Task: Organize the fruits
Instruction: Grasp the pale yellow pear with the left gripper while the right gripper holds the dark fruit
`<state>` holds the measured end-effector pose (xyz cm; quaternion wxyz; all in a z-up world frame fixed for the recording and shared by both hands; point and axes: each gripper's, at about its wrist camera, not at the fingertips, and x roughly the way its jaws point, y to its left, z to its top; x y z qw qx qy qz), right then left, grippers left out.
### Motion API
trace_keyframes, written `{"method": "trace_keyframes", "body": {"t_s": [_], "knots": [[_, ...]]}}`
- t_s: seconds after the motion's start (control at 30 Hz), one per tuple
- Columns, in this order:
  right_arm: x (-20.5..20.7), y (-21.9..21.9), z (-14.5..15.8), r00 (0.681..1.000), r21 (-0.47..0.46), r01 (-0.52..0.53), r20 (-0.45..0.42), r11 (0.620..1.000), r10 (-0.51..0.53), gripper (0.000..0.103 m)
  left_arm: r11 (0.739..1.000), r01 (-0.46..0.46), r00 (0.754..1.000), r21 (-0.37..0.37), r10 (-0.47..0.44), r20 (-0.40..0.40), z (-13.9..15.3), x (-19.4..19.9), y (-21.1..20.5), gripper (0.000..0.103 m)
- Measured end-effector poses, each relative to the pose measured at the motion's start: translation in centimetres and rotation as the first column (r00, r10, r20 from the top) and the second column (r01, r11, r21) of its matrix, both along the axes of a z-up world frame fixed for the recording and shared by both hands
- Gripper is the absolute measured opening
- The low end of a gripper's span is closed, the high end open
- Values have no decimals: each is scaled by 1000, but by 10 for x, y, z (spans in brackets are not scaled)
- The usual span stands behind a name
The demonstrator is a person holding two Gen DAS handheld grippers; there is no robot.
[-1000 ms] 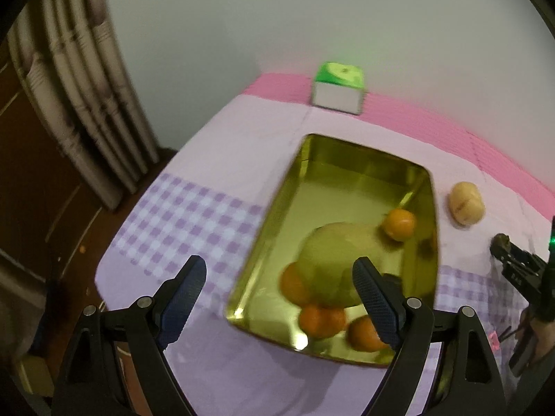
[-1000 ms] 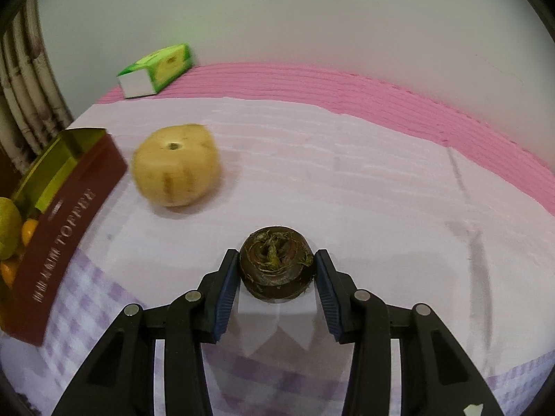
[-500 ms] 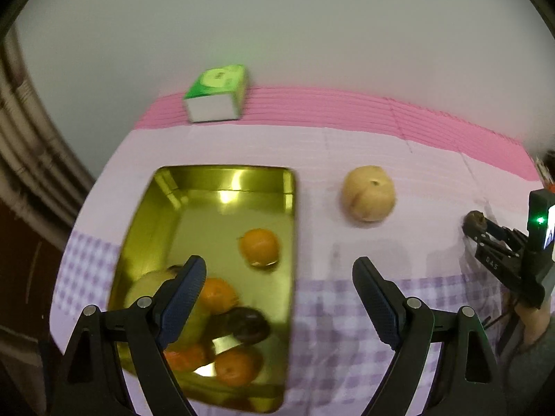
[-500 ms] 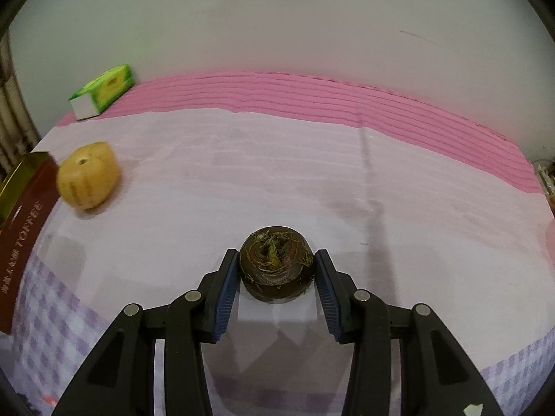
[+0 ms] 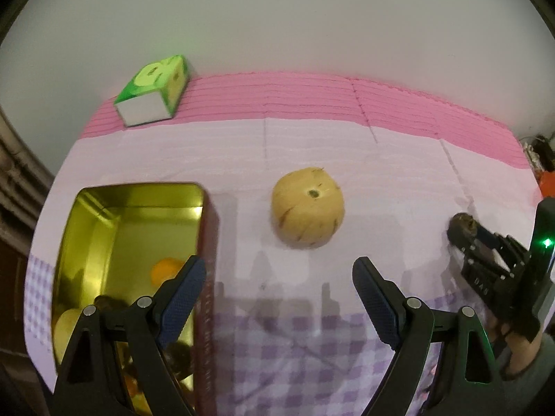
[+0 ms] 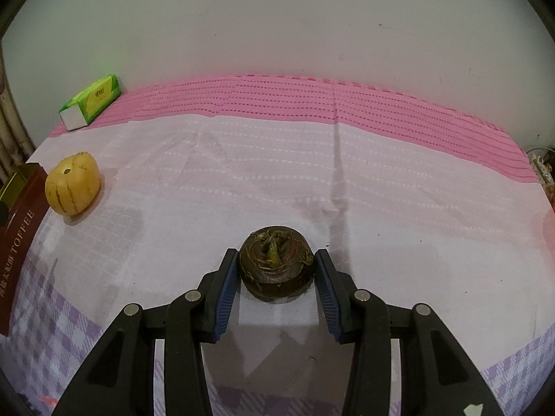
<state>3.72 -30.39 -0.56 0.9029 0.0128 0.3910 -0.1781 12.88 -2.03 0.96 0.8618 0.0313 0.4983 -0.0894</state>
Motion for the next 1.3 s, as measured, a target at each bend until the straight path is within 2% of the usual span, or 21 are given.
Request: {"method": "trace_keyframes", "body": {"t_s": [0.1, 0.47, 0.63, 1.07, 1.17, 1.3], "knots": [[-2, -1, 0, 1000, 6, -1, 3, 1000, 1, 42, 1000, -1, 1000, 13, 1, 11, -4, 8, -7, 86], [0, 0, 0, 1000, 10, -1, 3, 1000, 1, 42, 1000, -5, 1000, 10, 6, -22, -21, 25, -16, 86], [1, 1, 0, 1000, 12, -1, 4, 1000, 1, 42, 1000, -23, 999, -22, 22, -46, -27, 36, -15, 86], [-1, 3, 1, 1000, 17, -1, 7, 1000, 0, 43, 999, -11, 999, 32, 12, -36, -39, 66, -32, 86], [-1, 3, 0, 1000, 16, 0, 7, 1000, 0, 43, 999, -14, 999, 40, 15, -45, -42, 69, -33, 80], [-1, 3, 0, 1000, 15, 0, 7, 1000, 0, 43, 1000, -7, 997, 16, 8, -76, -49, 70, -32, 69]]}}
